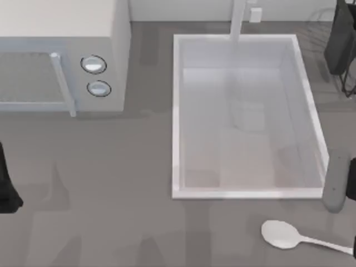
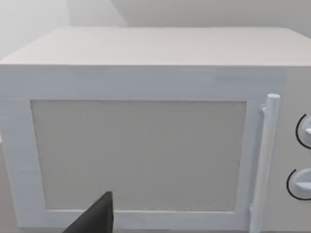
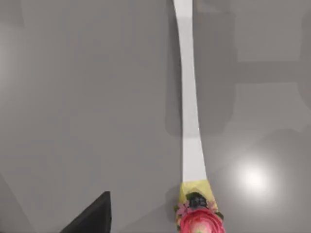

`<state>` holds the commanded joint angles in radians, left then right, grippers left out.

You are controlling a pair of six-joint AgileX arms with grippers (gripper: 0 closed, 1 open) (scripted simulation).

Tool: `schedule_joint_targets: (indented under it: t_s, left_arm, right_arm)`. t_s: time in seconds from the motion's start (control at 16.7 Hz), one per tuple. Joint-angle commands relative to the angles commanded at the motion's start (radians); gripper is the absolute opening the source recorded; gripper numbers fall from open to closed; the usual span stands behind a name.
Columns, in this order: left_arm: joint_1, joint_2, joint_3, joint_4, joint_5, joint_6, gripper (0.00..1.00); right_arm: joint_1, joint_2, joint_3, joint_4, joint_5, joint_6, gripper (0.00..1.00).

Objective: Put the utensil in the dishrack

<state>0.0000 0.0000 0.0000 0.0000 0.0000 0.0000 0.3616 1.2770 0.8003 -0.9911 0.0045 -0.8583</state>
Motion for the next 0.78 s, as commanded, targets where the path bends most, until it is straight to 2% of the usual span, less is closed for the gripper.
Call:
schedule_joint_targets:
  t_s: [0.18,0.54,0.78]
  left_arm:
    - [0.0,0.0,0.0,0.0,0.0,0.0,1.0]
    - [0.0,0.0,0.0,0.0,0.0,0.0,1.0]
    - [0.0,0.0,0.0,0.0,0.0,0.0,1.0]
  right_arm:
    - [0.025,0.085,0.058,-0.068,0.0,-0.06,1.0]
    - [0.024,0.094,0.06,-0.071,0.0,-0.066,1.0]
    - [0.028,0.148,-0.003,0.041,0.0,-0.067,1.0]
